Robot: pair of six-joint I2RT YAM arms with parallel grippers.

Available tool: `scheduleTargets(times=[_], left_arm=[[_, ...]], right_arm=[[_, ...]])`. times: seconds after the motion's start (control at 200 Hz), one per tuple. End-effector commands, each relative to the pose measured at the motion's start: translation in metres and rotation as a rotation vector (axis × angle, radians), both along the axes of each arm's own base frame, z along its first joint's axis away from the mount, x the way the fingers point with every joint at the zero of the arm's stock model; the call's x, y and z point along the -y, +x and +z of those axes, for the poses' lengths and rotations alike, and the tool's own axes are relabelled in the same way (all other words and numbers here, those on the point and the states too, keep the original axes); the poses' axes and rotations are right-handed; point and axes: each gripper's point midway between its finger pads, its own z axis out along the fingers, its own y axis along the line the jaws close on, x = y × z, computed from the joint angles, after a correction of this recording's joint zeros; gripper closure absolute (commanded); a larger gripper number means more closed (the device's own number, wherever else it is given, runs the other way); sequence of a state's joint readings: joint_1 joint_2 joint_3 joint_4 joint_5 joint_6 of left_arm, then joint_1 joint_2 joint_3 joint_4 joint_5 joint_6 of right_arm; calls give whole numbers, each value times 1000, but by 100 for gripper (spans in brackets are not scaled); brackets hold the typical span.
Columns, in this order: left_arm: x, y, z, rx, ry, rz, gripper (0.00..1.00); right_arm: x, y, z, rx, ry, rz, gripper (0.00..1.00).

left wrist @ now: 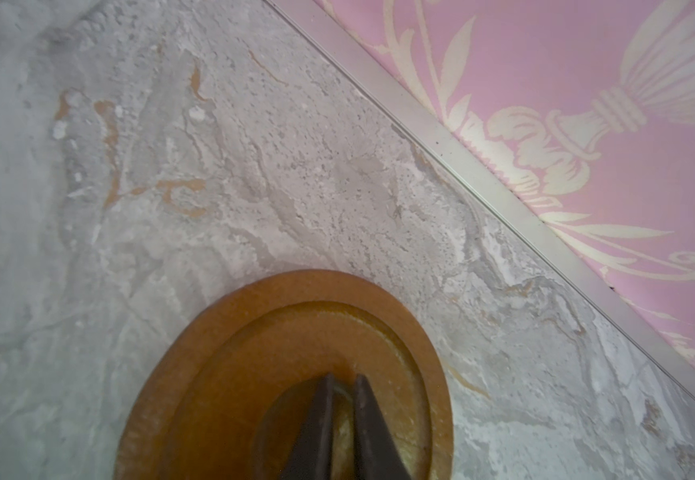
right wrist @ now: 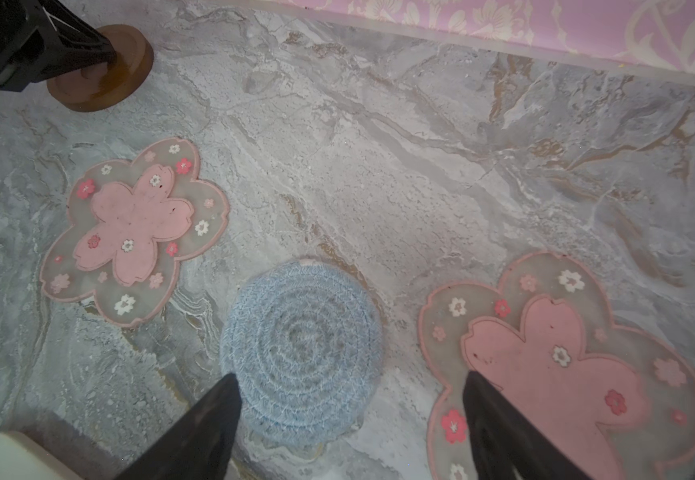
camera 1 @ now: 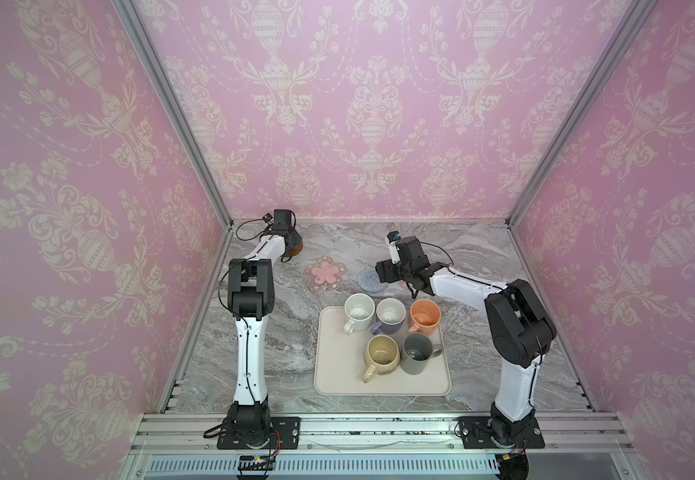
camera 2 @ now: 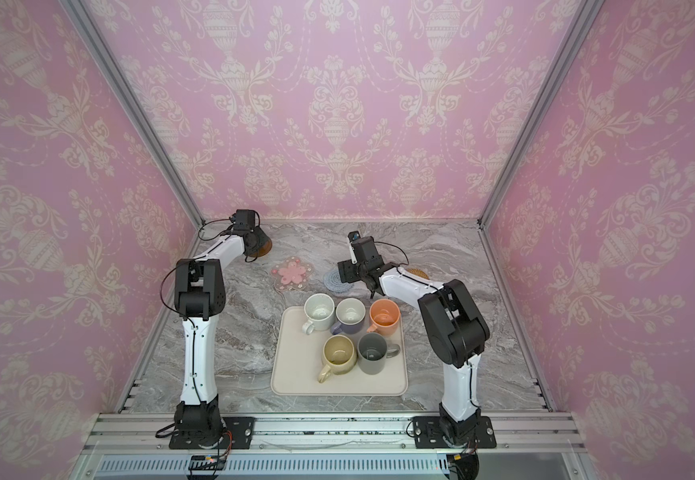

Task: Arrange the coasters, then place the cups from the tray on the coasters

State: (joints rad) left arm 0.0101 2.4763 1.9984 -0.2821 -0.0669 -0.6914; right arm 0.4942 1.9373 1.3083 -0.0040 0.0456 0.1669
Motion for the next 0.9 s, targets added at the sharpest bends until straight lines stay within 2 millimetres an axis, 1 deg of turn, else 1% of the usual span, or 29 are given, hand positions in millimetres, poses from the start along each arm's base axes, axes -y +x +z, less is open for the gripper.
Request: scheduleTargets(times=[0.0, 0.08, 0.09, 0.095, 0.11, 0.115, 0.12, 0.13, 0.135, 0.15, 0.2, 0.26, 0.39, 0.395, 0.44, 0.51, 0.59, 0.721, 0.896], left_arm=[[7, -9, -4, -28, -32, -48, 81], [8, -9, 28, 40, -11, -77, 75], [8, -11, 28, 39, -7, -80, 75], [8, -11, 34, 51, -5, -81, 75], [8, -12, 36, 57, 0, -86, 74], [8, -12, 43, 70, 3, -88, 74], [8, -12, 45, 75, 5, -90, 74], [8, -13, 44, 75, 8, -92, 74], [8, -13, 52, 89, 10, -93, 74], [6, -15, 53, 93, 16, -93, 74], [7, -19, 74, 135, 34, -103, 74], [7, -28, 96, 167, 51, -117, 74], [9, -52, 132, 207, 75, -152, 72], [9, -53, 130, 203, 75, -153, 72], [14, -61, 142, 220, 70, -189, 72], [22, -75, 152, 219, 54, -256, 73], [26, -93, 165, 232, 64, -309, 71], [19, -127, 178, 211, 118, -324, 69], [5, -171, 178, 154, 183, -287, 68]], right_arm=[[-14, -2, 5, -21, 28, 18, 16], [-17, -4, 2, -32, 26, 26, 17], [-18, -4, 2, -33, 27, 28, 17], [-18, -4, 2, -33, 27, 28, 17], [-18, -4, 1, -35, 28, 28, 17], [-19, -4, 1, -35, 28, 29, 17], [-19, -4, 1, -36, 28, 30, 17], [-19, -5, 0, -40, 28, 31, 17], [-20, -5, 0, -39, 29, 32, 17], [-20, -5, 0, -40, 29, 32, 17], [-21, -5, -2, -47, 31, 33, 18], [-23, -6, -4, -55, 32, 35, 20], [-27, -11, -12, -86, 30, 43, 22], [-27, -11, -12, -87, 31, 44, 23], [-30, -13, -14, -104, 33, 50, 26], [-30, -16, -20, -138, 28, 46, 33], [-30, -18, -26, -173, 18, 46, 36], [-29, -17, -35, -198, 10, 26, 39], [-33, -14, -46, -241, 26, 3, 44]])
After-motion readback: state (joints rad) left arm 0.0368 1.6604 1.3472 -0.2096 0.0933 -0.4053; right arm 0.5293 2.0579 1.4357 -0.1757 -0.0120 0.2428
